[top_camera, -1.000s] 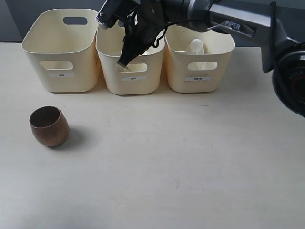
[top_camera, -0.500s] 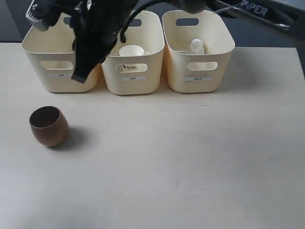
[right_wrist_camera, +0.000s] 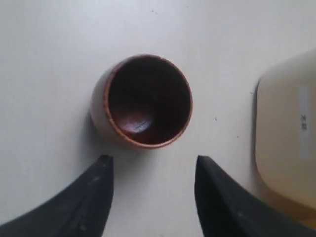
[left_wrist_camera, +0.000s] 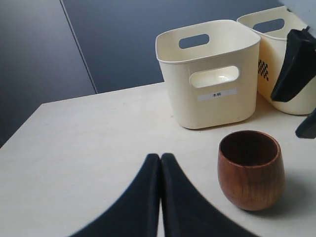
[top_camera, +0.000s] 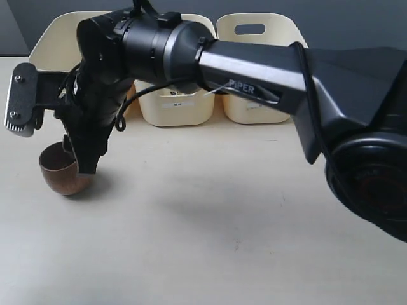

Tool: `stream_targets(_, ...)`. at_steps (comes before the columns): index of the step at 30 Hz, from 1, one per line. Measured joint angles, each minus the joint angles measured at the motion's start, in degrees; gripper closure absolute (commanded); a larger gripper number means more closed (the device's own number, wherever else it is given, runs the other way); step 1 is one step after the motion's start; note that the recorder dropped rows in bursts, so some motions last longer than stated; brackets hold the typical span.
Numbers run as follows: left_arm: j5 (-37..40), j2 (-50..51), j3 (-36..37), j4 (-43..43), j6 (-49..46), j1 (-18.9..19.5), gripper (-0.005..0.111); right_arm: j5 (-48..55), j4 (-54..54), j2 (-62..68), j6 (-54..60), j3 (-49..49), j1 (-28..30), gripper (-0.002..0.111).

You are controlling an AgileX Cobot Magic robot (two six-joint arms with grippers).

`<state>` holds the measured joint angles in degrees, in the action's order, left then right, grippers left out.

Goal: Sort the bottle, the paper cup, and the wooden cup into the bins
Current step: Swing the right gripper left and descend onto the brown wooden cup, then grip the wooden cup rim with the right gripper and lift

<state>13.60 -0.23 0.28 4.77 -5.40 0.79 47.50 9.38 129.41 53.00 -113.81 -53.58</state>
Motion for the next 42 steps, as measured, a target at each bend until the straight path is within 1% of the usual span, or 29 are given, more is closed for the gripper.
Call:
stream_targets(4, 0.00, 0.00, 0.00, 0.00, 0.00, 0.00, 0.107, -1.92, 0.22, 1.12, 3.60, 0.00, -1.52, 0.059)
stream_targets(10, 0.00, 0.00, 0.00, 0.00, 0.00, 0.00, 0.107, -4.80, 1.88, 3.51, 8.30, 0.00, -1.93, 0.059)
stream_targets(17, 0.00, 0.00, 0.00, 0.00, 0.00, 0.00, 0.107, -6.93, 2.00, 6.52, 9.61, 0.00, -1.93, 0.060)
stream_targets(19, 0.00, 0.00, 0.00, 0.00, 0.00, 0.00, 0.107, -7.07, 2.14, 6.52, 9.70, 0.00, -1.93, 0.061)
stream_targets(21, 0.00, 0.00, 0.00, 0.00, 0.00, 0.00, 0.107, -6.59, 2.35, 6.96, 9.70, 0.00, -1.93, 0.078)
stream_targets(22, 0.00, 0.00, 0.00, 0.00, 0.00, 0.00, 0.107, -6.33, 2.35, 7.23, 9.74, 0.00, -1.93, 0.098)
stream_targets(23, 0.00, 0.00, 0.00, 0.00, 0.00, 0.00, 0.107, -5.46, 2.35, 7.92, 9.74, 0.00, -1.93, 0.108)
stream_targets(29, 0.00, 0.00, 0.00, 0.00, 0.00, 0.00, 0.107, -5.21, 2.34, 8.87, 9.56, 0.00, -1.93, 0.109)
stream_targets(34, 0.00, 0.00, 0.00, 0.00, 0.00, 0.00, 0.107, -6.89, 1.78, 5.97, 8.93, 0.10, -1.93, 0.109)
stream_targets(37, 0.00, 0.00, 0.00, 0.00, 0.00, 0.00, 0.107, -10.00, 1.23, 2.20, 8.52, 0.10, -1.93, 0.109)
stream_targets(42, 0.00, 0.00, 0.00, 0.00, 0.00, 0.00, 0.107, -18.72, 0.26, -3.30, 6.46, -0.42, -1.12, 0.109)
